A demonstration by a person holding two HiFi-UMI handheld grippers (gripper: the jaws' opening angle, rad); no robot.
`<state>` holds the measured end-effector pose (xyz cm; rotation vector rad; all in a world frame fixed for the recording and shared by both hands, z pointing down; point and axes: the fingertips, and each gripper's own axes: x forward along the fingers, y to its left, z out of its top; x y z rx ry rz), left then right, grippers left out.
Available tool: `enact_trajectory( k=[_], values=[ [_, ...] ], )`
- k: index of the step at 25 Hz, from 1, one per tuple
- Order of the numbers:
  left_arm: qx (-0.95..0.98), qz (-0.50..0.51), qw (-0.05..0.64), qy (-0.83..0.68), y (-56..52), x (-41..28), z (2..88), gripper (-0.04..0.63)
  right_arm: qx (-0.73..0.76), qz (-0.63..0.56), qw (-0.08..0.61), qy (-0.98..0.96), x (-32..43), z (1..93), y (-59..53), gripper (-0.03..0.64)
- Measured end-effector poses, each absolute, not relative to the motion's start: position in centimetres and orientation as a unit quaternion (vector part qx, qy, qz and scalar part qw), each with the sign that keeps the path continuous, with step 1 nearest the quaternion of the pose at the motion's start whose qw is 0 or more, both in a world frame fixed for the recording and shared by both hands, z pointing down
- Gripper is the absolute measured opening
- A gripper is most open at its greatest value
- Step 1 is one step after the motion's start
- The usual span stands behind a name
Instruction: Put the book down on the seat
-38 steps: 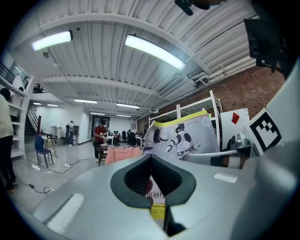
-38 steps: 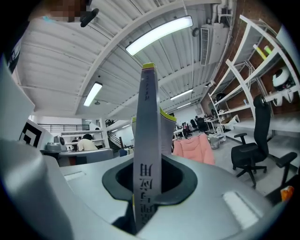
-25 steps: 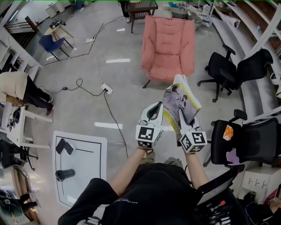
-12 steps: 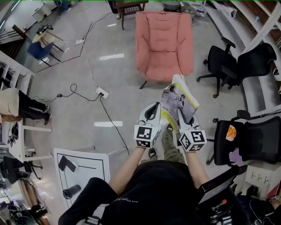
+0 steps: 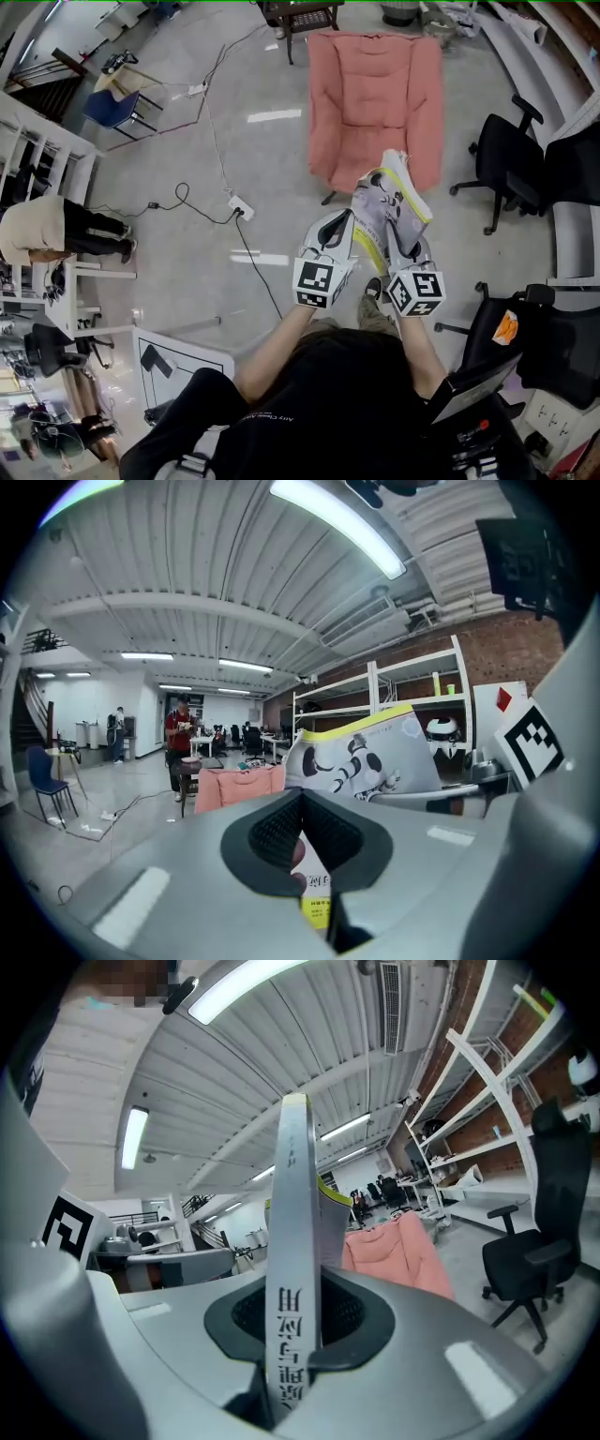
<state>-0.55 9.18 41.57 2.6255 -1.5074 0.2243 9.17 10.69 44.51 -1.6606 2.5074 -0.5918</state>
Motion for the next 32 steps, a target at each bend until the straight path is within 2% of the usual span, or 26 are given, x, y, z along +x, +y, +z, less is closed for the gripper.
enact_trajectory(
  k=[4,11,18,25,32],
  values=[
    [0.864,0.095,0.041,-0.492,5.5,0.9,42.6,0.002,-0.543,-0.196,0.036,0.815,10.6,46.0,6.6,0.084],
    [0.861,0.093,0.074,-0.494,-0.9,0.3,44.8,0.002,-0.543,-0.214,0.004,0.812,10.4,48.0,1.0,0.084],
    [0.872,0.076,0.116,-0.47,-10.0,-3.1,47.8,0.002,-0.546,-0.227,-0.028,0.806,6.5,49.2,-6.9,0.086],
    [0.885,0.083,0.127,-0.441,-18.7,-6.9,48.0,0.002,-0.541,-0.234,-0.049,0.806,2.1,48.9,-14.6,0.084],
    [0.876,0.098,0.128,-0.455,-22.2,-7.5,48.8,0.002,-0.536,-0.261,-0.052,0.801,2.7,49.8,-18.6,0.084]
  ],
)
